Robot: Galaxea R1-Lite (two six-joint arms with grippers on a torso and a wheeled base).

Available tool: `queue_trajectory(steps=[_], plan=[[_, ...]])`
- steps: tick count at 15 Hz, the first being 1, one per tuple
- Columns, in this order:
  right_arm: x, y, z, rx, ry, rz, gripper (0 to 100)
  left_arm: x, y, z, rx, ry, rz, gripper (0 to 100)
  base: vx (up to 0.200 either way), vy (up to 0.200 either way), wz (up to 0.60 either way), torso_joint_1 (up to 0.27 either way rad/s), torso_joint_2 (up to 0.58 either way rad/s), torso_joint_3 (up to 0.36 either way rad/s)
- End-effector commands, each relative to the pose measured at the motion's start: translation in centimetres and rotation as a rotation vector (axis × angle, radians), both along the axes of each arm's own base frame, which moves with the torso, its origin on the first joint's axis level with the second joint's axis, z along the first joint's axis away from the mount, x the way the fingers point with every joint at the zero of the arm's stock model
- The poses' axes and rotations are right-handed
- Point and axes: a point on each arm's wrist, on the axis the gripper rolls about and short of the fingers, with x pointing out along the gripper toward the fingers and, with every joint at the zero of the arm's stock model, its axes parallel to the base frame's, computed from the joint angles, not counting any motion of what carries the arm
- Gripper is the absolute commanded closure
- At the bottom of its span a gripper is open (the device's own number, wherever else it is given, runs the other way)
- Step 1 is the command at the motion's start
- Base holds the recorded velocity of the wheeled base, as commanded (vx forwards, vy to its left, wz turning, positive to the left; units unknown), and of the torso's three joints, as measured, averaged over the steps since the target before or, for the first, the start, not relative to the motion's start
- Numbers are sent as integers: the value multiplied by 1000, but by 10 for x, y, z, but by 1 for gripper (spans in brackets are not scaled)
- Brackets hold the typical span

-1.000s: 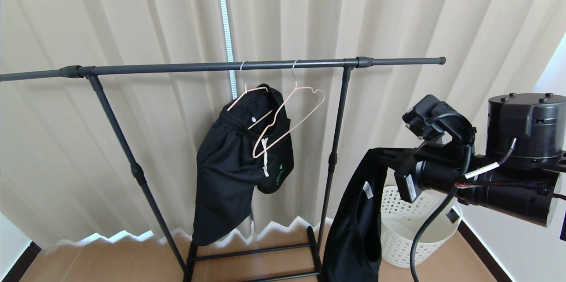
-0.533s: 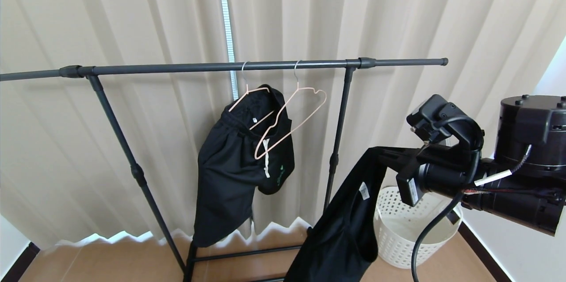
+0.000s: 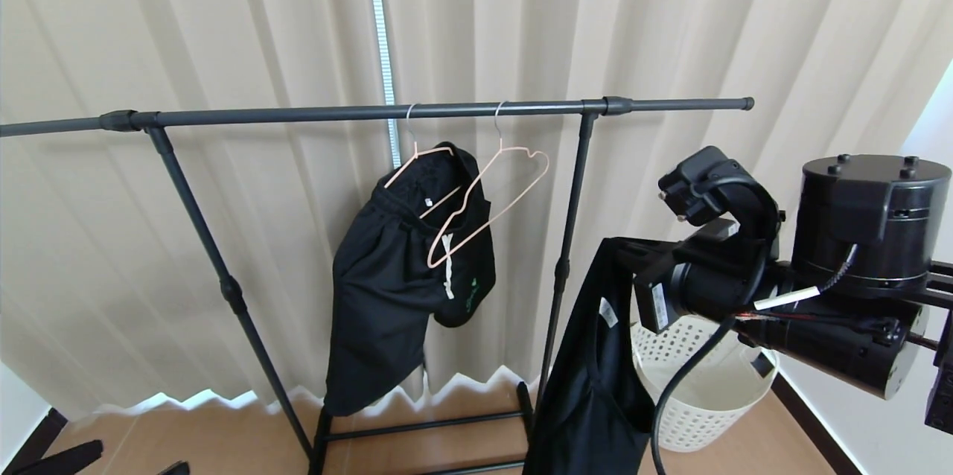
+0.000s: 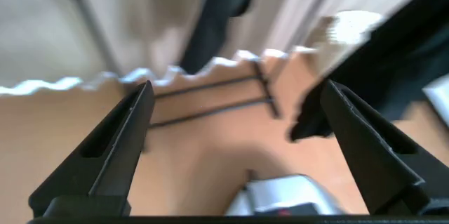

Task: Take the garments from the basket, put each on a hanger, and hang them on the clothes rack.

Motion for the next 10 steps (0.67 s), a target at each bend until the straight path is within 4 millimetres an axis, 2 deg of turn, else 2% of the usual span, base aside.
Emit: queue_trajectory(steps=[1, 3, 5, 8, 10], plan=[[4, 9, -4, 0, 13, -12, 100, 61, -56, 21, -119, 251, -124, 0, 0, 0, 0, 0, 0, 0], [9, 13, -5, 3, 18, -29, 100, 80, -74, 20, -119, 280, -145, 0, 0, 0, 0, 0, 0, 0], [19, 21, -8, -5, 21, -40, 100, 98, -100, 25, -142, 209, -218, 0, 0, 0, 0, 0, 0, 0], [32, 34, -9, -7, 18, -39, 100, 127, -128, 24, -78, 169, -202, 0, 0, 0, 0, 0, 0, 0], [35, 45, -6, -5, 0, -51, 100, 128, -137, 20, -43, 161, -169, 0, 0, 0, 0, 0, 0, 0]])
